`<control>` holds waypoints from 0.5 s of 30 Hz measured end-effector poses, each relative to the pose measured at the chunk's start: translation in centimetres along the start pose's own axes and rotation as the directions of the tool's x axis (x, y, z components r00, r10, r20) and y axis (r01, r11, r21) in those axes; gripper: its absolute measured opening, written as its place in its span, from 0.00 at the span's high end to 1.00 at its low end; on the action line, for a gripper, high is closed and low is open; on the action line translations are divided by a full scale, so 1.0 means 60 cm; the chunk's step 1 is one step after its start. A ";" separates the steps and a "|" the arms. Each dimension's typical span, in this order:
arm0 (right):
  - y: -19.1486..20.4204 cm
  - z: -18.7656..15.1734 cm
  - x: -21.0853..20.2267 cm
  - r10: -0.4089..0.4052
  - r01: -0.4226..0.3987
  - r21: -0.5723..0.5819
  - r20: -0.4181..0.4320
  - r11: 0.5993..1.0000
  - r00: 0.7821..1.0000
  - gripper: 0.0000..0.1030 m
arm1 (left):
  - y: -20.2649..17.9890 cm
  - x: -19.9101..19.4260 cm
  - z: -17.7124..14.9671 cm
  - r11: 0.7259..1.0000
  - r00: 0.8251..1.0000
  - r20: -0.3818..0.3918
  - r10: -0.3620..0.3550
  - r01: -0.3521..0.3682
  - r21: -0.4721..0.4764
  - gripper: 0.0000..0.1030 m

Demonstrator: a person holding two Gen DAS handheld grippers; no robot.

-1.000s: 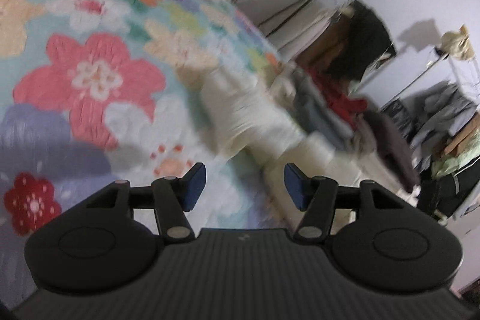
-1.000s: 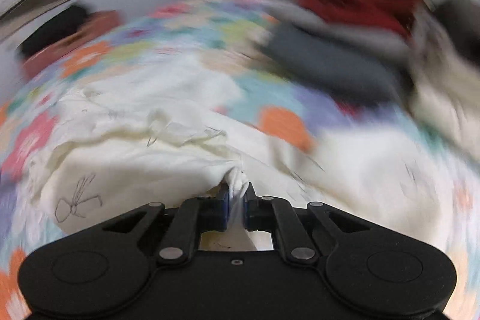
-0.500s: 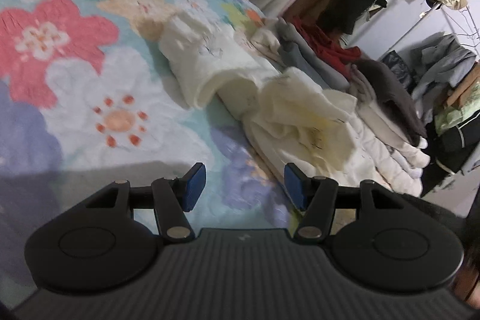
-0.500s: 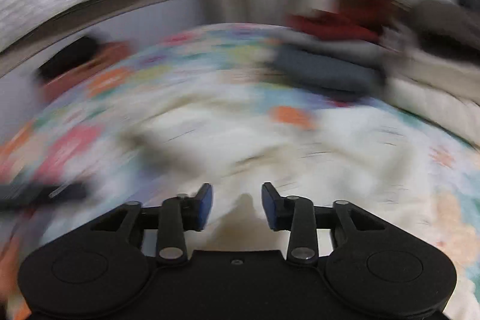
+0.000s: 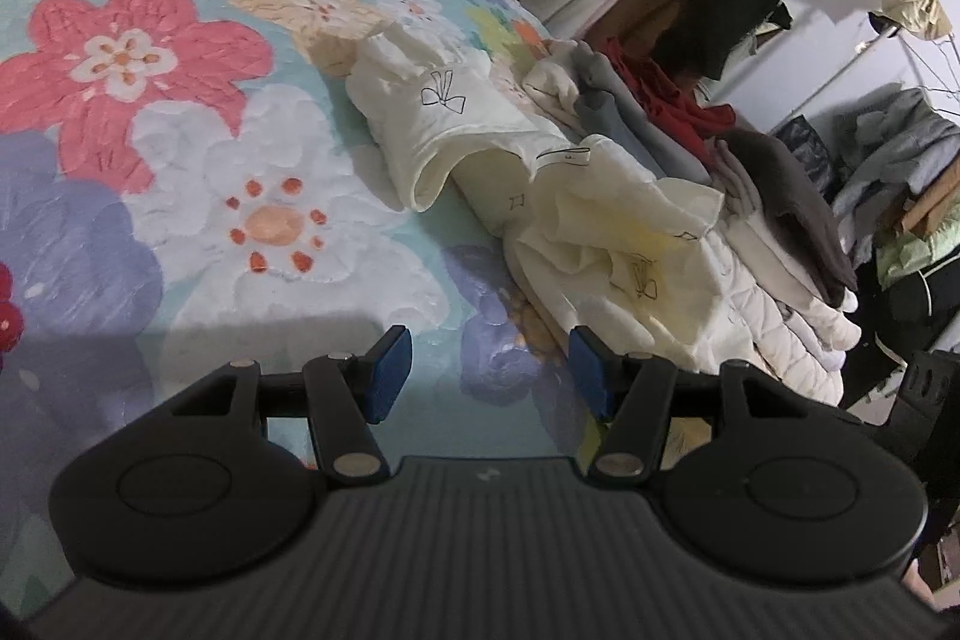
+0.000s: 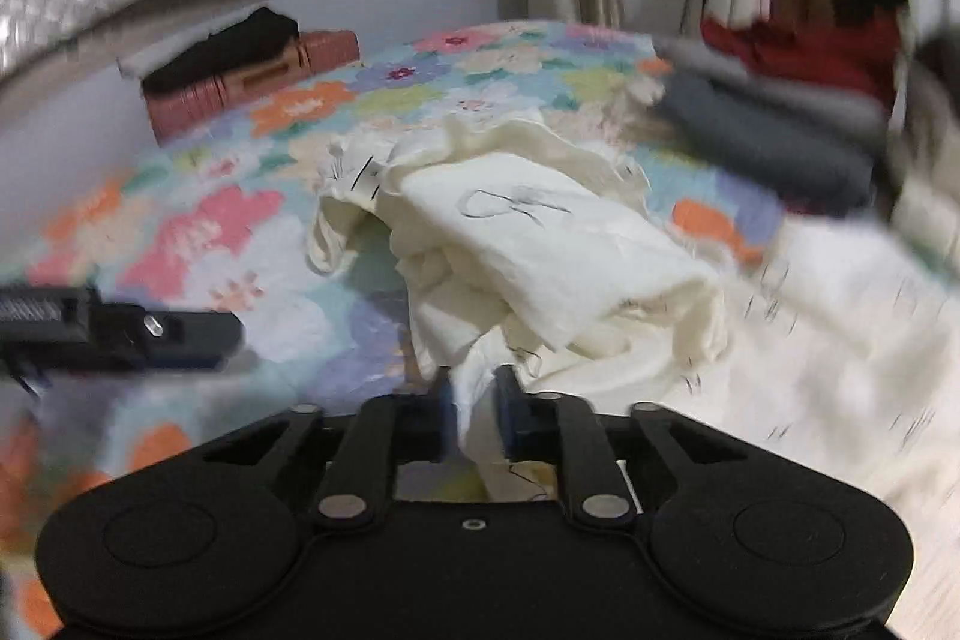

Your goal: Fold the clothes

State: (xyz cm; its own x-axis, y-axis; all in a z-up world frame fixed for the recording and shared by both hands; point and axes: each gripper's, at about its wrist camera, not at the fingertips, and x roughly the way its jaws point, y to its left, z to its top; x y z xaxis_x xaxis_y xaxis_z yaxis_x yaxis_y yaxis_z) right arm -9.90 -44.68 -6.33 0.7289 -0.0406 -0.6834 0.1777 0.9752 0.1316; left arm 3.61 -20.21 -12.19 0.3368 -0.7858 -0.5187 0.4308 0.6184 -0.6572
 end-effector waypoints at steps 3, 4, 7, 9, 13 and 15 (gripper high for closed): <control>-0.013 -0.010 -0.014 0.068 -0.070 0.095 0.027 0.993 0.997 0.93 | -0.003 0.007 -0.005 0.997 0.998 -0.028 -0.064 0.062 -0.046 0.45; -0.016 -0.017 -0.025 0.110 -0.117 0.143 0.050 0.983 0.993 0.93 | -0.004 0.009 -0.006 0.994 0.995 -0.035 -0.091 0.089 -0.066 0.45; -0.011 -0.019 -0.041 0.236 -0.250 0.219 0.088 0.943 0.968 0.93 | -0.006 0.008 -0.008 0.977 0.983 -0.035 -0.180 0.174 -0.127 0.45; -0.006 -0.024 -0.051 0.319 -0.336 0.241 0.108 0.910 0.942 0.93 | -0.006 0.007 -0.009 0.962 0.972 -0.040 -0.232 0.223 -0.155 0.45; 0.008 -0.039 -0.074 0.423 -0.444 0.253 0.135 0.860 0.896 0.93 | 0.003 -0.005 -0.002 0.961 0.973 -0.021 -0.228 0.222 -0.162 0.45; 0.008 -0.044 -0.078 0.478 -0.505 0.255 0.163 0.825 0.863 0.93 | 0.017 -0.008 -0.001 0.950 0.971 -0.019 -0.237 0.228 -0.216 0.35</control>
State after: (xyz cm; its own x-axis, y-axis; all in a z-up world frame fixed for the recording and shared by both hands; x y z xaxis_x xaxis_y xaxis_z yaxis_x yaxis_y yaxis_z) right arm -15.01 -43.43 -4.96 0.8222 0.3951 -0.4097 -0.0525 0.7694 0.6366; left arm 3.87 -19.19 -12.65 0.2093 -0.9099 -0.3582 0.3051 0.4088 -0.8601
